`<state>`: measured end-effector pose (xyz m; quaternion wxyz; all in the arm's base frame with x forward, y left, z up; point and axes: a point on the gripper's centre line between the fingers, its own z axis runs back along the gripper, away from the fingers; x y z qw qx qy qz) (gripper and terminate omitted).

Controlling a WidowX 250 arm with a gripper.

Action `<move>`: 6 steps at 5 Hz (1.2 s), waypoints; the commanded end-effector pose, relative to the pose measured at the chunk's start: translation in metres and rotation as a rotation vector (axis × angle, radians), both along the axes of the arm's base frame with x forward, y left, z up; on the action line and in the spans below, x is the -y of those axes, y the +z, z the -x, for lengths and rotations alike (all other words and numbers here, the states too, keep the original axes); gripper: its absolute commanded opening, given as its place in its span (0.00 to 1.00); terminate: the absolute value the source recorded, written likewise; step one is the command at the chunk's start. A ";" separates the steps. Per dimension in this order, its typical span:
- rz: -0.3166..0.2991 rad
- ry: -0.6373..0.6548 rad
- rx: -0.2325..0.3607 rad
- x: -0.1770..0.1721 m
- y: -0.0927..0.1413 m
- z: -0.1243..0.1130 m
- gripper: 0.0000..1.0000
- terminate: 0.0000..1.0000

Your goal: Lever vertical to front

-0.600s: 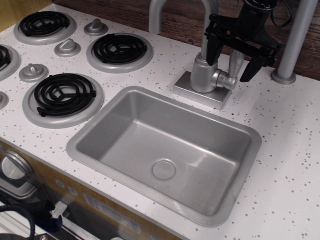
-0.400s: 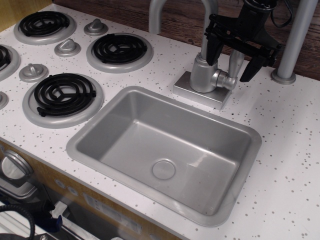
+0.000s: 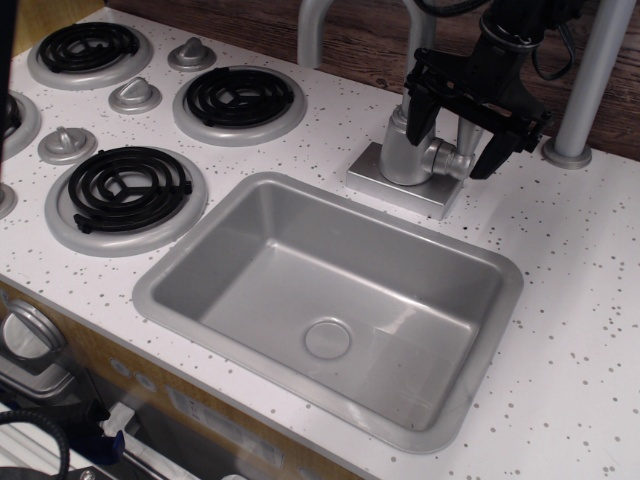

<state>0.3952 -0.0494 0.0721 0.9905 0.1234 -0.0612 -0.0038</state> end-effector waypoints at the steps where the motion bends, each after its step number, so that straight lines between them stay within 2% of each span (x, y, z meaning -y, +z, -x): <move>1: -0.022 -0.012 0.159 0.003 0.046 -0.017 1.00 0.00; 3: -0.016 -0.049 0.185 0.003 0.044 -0.036 1.00 0.00; 4: 0.000 -0.063 0.177 0.004 0.040 -0.043 1.00 0.00; 5: 0.021 -0.060 0.157 0.006 0.038 -0.043 0.00 0.00; 6: 0.024 -0.039 0.135 0.009 0.037 -0.035 0.00 0.00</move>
